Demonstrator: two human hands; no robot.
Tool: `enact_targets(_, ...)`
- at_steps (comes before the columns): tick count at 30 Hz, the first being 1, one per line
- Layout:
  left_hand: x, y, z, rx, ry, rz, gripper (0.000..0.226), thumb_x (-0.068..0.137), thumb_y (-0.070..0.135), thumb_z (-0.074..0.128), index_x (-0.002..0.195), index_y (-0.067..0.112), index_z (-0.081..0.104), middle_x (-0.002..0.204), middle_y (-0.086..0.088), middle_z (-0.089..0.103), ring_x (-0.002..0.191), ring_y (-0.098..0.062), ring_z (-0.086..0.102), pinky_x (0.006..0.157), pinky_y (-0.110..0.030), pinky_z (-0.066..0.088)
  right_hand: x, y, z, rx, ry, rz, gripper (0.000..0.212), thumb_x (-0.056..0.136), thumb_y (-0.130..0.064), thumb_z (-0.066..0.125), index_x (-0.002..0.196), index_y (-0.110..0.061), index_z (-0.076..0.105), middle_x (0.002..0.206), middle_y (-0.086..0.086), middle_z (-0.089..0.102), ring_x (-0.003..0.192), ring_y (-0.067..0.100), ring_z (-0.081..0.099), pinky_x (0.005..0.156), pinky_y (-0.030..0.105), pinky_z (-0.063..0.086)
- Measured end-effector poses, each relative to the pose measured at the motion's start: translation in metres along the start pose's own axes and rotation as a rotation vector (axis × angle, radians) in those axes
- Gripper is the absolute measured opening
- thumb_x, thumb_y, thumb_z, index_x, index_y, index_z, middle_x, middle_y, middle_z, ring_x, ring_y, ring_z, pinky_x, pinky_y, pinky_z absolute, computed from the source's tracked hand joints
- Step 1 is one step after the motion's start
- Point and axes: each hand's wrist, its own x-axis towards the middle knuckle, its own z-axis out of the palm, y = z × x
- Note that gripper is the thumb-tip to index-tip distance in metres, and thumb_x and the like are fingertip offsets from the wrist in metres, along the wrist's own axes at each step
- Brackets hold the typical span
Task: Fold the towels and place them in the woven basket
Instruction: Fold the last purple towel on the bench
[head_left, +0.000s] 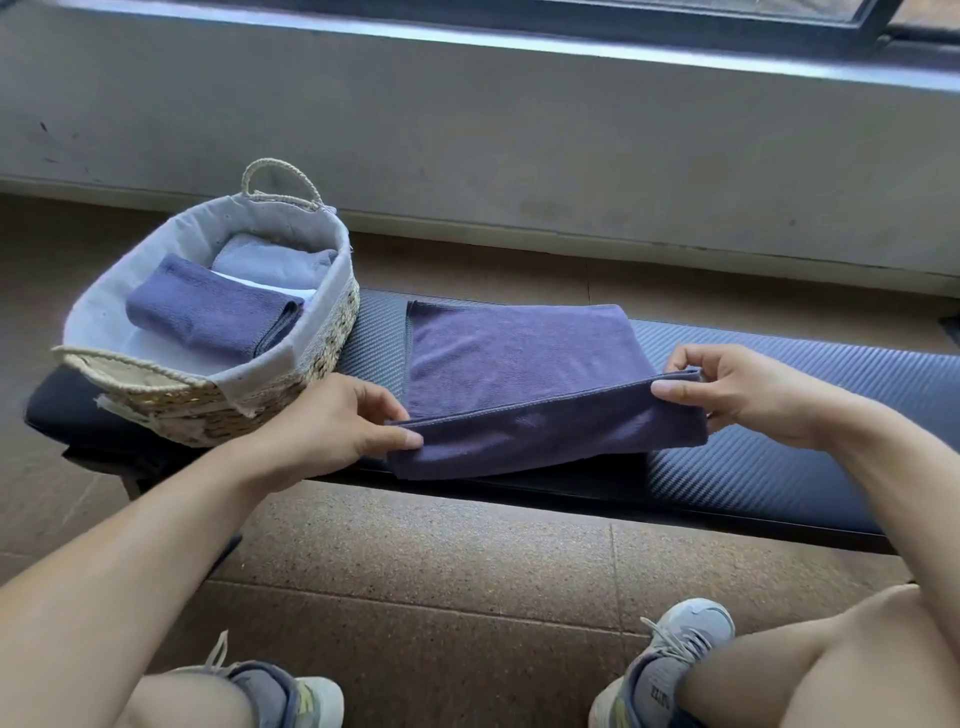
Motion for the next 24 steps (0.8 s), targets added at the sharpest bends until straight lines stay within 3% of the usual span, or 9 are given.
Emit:
enact_targets(3,0.0,0.007,0.002,-0.251,0.039,0.08,0.016,0.082,0.018,0.078,0.085,0.007,0.066,0.074,-0.001,0.07,0.07,-0.008,0.063,0.069,-0.018,0.048,-0.003,0.0,0.001,-0.127,-0.133,0.11,0.029,0.086,-0.035,0.068,0.093,-0.009,0.058,0.079,0.008,0.07,0.066,0.015,0.066,0.061,0.034,0.056)
enact_targets(6,-0.001,0.019,0.002,-0.535,-0.042,0.092,0.015,0.082,0.022,0.066,0.087,0.01,0.059,0.078,-0.004,0.068,0.07,-0.01,0.063,0.067,-0.018,0.055,-0.007,-0.001,0.002,-0.152,-0.226,0.171,0.027,0.091,-0.03,0.065,0.101,-0.006,0.06,0.085,0.012,0.071,0.066,0.019,0.065,0.057,0.032,0.057)
enact_targets(10,-0.009,0.023,0.004,-0.417,-0.169,-0.022,0.009,0.096,0.02,0.059,0.094,0.013,0.054,0.073,-0.003,0.07,0.061,-0.008,0.066,0.052,-0.024,0.055,-0.011,-0.001,0.001,-0.225,-0.345,0.237,0.037,0.088,-0.037,0.068,0.108,-0.005,0.069,0.089,0.012,0.069,0.068,0.018,0.06,0.053,0.028,0.054)
enact_targets(14,-0.006,0.015,0.003,-0.31,-0.162,-0.074,0.011,0.1,0.024,0.058,0.099,0.013,0.054,0.072,-0.007,0.068,0.057,-0.012,0.062,0.043,-0.026,0.048,-0.015,-0.002,0.0,-0.259,-0.439,0.287,0.037,0.091,-0.036,0.067,0.113,-0.006,0.069,0.089,0.013,0.069,0.068,0.021,0.06,0.049,0.027,0.051)
enact_targets(16,-0.001,0.009,0.004,-0.294,-0.117,-0.077,0.011,0.1,0.022,0.059,0.1,0.012,0.055,0.076,-0.013,0.068,0.058,-0.017,0.062,0.043,-0.028,0.049,-0.011,-0.002,0.002,-0.228,-0.378,0.249,0.036,0.089,-0.038,0.069,0.108,-0.007,0.07,0.088,0.011,0.07,0.07,0.021,0.06,0.05,0.027,0.051)
enact_targets(19,0.009,0.002,0.007,-0.31,0.0,-0.058,0.009,0.101,0.019,0.059,0.101,0.012,0.054,0.083,-0.024,0.071,0.065,-0.026,0.066,0.052,-0.034,0.055,0.002,0.001,0.005,-0.222,-0.146,0.119,0.024,0.086,-0.034,0.073,0.091,-0.011,0.07,0.081,0.008,0.071,0.07,0.015,0.063,0.056,0.03,0.053)
enact_targets(21,0.015,-0.001,0.007,-0.282,0.09,-0.024,0.009,0.101,0.022,0.06,0.098,0.015,0.055,0.074,-0.02,0.068,0.055,-0.02,0.059,0.047,-0.028,0.046,0.013,0.003,0.006,-0.171,0.005,0.053,0.02,0.084,-0.03,0.076,0.085,-0.011,0.068,0.081,0.015,0.072,0.071,0.017,0.066,0.064,0.033,0.057)
enact_targets(24,0.026,-0.006,0.004,-0.232,0.186,-0.006,0.027,0.083,0.052,0.07,0.093,0.028,0.06,0.069,-0.01,0.067,0.05,-0.021,0.05,0.052,-0.032,0.035,0.027,0.004,0.009,-0.047,0.099,-0.003,0.016,0.087,-0.024,0.074,0.088,-0.01,0.065,0.085,0.019,0.071,0.072,0.021,0.065,0.068,0.033,0.057)
